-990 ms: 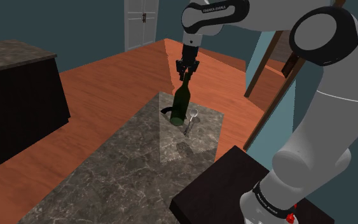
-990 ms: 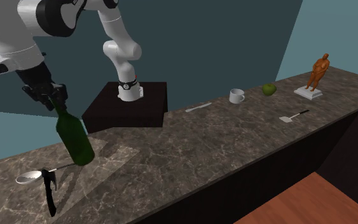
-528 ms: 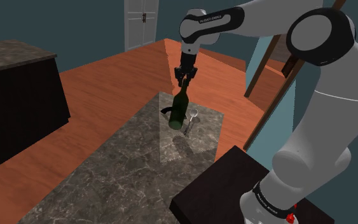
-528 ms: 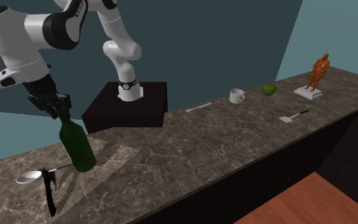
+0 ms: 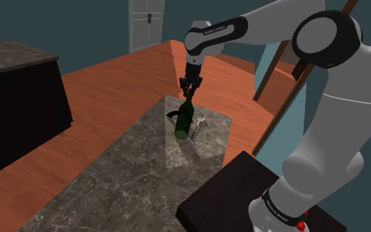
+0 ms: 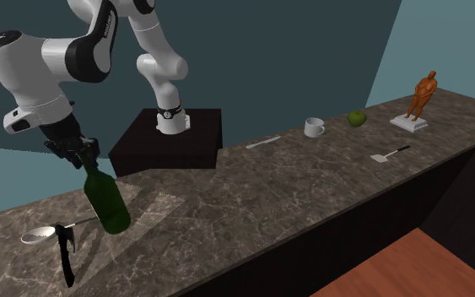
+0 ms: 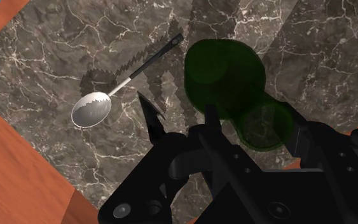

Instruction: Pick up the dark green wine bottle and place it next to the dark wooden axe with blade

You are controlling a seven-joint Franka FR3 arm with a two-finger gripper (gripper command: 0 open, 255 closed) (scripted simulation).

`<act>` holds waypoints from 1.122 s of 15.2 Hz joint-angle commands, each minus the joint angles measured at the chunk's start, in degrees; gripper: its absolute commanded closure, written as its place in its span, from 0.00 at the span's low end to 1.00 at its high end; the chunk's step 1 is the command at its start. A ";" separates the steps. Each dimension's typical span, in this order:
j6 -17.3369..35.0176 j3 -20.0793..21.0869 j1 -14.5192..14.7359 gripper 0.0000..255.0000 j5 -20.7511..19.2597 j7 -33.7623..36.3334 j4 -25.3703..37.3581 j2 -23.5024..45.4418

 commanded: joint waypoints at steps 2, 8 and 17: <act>0.43 -0.01 0.02 1.00 -0.04 0.03 -0.22 0.16; 0.43 -0.01 0.02 0.00 -0.04 0.03 -0.22 0.15; -6.50 0.09 -0.05 0.00 0.29 -0.20 5.53 -1.06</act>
